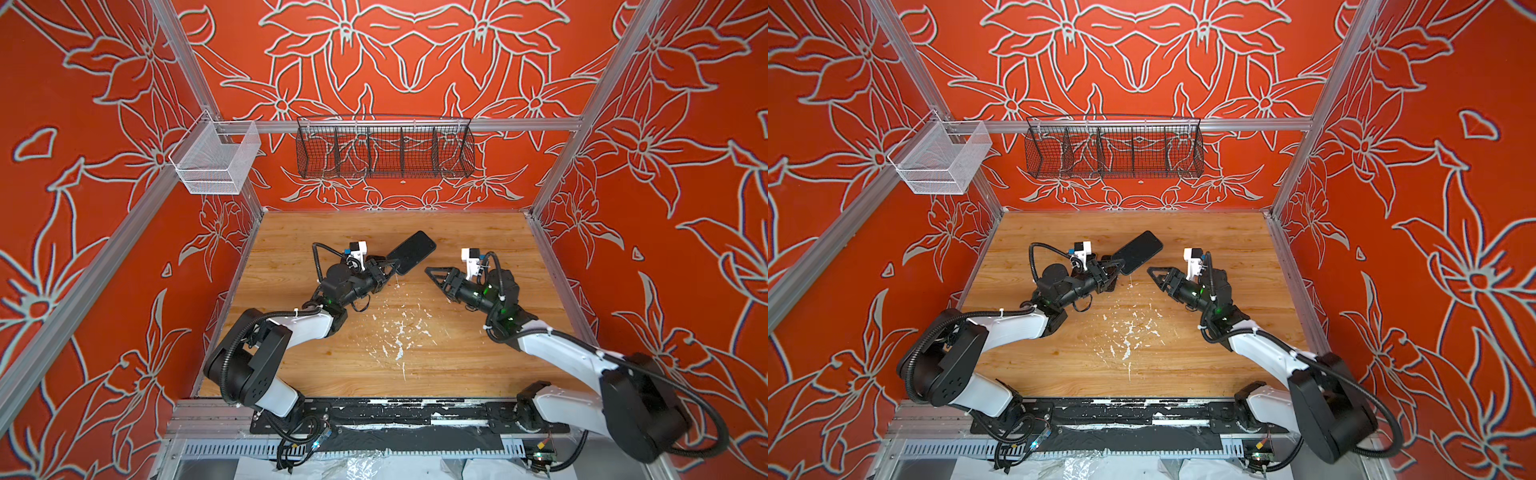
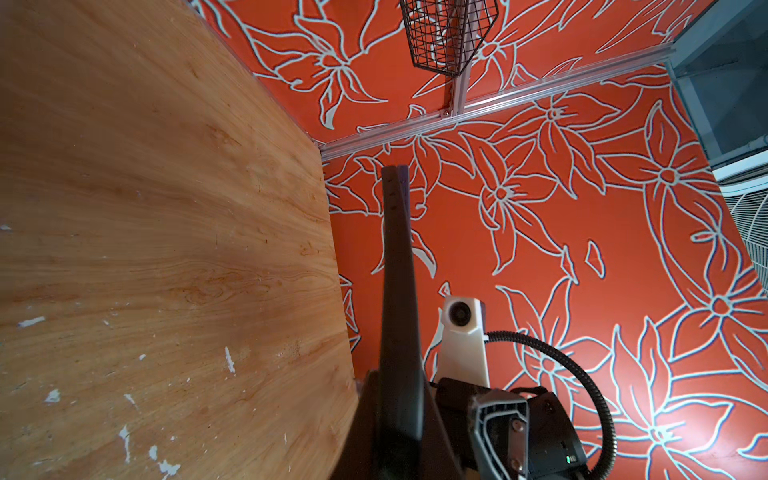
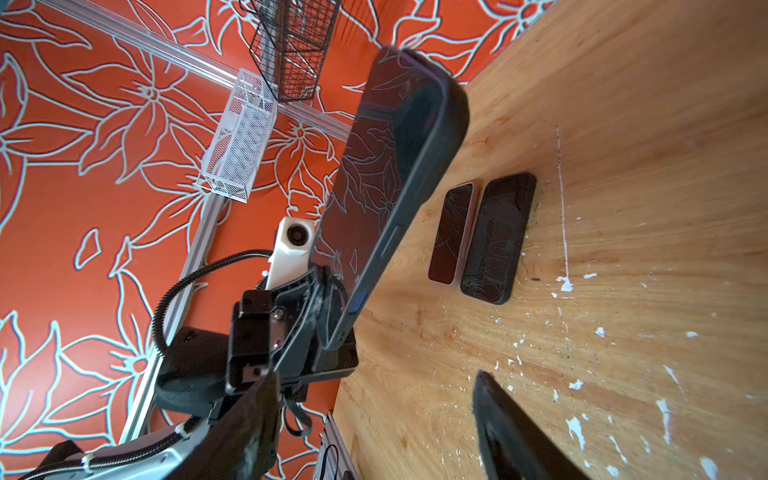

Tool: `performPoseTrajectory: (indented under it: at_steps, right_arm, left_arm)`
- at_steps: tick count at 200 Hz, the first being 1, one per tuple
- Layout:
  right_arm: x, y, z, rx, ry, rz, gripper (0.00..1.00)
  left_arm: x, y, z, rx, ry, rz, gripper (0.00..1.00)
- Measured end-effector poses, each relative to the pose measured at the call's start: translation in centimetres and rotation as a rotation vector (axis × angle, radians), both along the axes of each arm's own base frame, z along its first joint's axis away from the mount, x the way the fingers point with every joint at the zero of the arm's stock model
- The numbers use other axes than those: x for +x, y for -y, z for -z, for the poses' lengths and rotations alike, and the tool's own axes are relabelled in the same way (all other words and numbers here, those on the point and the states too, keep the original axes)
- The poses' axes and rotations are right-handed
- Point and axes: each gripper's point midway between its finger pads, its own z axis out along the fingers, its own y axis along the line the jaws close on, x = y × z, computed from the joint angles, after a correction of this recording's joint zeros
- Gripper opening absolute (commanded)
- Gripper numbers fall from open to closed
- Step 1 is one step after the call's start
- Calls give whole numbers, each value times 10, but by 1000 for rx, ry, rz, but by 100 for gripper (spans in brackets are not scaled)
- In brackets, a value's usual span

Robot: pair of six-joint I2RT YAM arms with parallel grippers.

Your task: Put the phone into the phone case

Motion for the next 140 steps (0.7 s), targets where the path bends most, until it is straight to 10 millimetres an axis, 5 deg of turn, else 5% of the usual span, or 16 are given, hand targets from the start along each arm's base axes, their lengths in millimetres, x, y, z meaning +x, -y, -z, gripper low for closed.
performPoseTrajectory:
  at_steps: [24, 57, 115, 140]
  right_arm:
    - [17, -17, 11, 19, -8, -6, 70]
    - [40, -31, -1, 75, 48, -1, 59]
    - [64, -37, -11, 163, 88, 39, 16]
    - [64, -38, -25, 224, 90, 36, 6]
  left_arm:
    - [-3, 7, 1, -4, -3, 5, 1]
    - [-5, 15, 7, -5, -23, 11, 1]
    - [-3, 12, 7, -32, -30, -21, 5]
    - [-2, 9, 4, -57, -29, -34, 18]
